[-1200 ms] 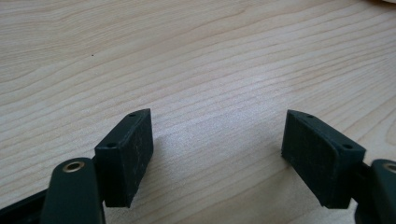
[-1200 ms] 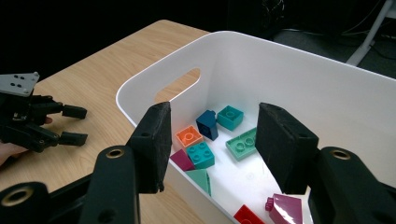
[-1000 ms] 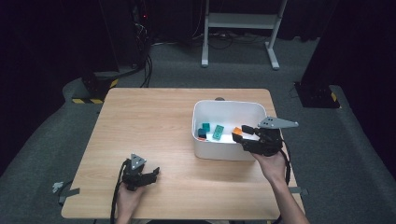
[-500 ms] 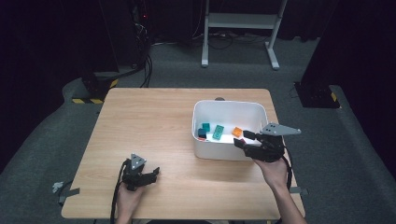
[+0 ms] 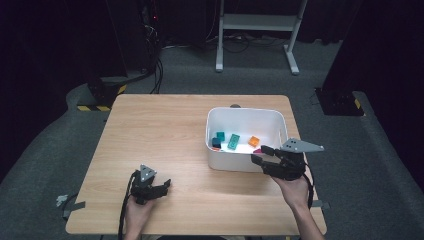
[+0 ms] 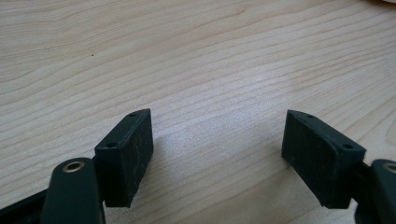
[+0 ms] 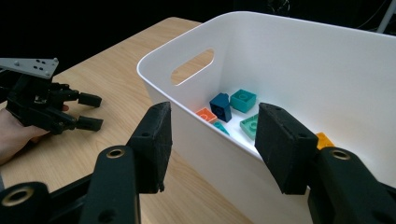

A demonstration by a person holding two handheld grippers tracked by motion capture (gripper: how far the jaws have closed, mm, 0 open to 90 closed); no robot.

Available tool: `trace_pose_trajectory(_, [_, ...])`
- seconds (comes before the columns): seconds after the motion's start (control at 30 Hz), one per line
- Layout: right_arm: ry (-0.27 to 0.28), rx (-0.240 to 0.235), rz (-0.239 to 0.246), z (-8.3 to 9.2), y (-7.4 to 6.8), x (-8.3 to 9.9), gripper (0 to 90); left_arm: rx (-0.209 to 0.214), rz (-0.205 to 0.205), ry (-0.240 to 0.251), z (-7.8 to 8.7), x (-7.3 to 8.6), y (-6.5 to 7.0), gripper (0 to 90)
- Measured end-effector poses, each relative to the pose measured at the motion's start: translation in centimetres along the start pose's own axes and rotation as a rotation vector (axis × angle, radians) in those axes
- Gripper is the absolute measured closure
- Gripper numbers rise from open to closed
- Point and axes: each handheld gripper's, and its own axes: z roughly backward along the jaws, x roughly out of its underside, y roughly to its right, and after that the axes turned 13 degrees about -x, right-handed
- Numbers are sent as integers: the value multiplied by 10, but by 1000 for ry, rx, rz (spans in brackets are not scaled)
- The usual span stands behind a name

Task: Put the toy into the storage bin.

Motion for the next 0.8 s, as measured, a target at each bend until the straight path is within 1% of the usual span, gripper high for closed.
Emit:
trace_pose_trajectory(0.1, [3, -6, -10, 0, -1, 6, 461, 0, 0, 0, 0, 0, 0, 251])
trace_pose_trajectory(0.23, [10, -9, -13, 1, -3, 11, 461, 0, 0, 0, 0, 0, 0, 251])
trace_pose_trajectory(0.63, [8, -14, -22, 0, -7, 26, 461, 0, 0, 0, 0, 0, 0, 251])
trace_pose_trajectory(0.67, [8, -14, -22, 0, -7, 26, 461, 0, 0, 0, 0, 0, 0, 251])
trace_pose_trajectory(0.7, [6, -4, -14, 0, -9, 28, 460, 0, 1, 0, 0, 0, 0, 251])
trace_pose_trajectory(0.8, [9, -2, -16, -1, -10, 31, 461, 0, 1, 0, 0, 0, 0, 251])
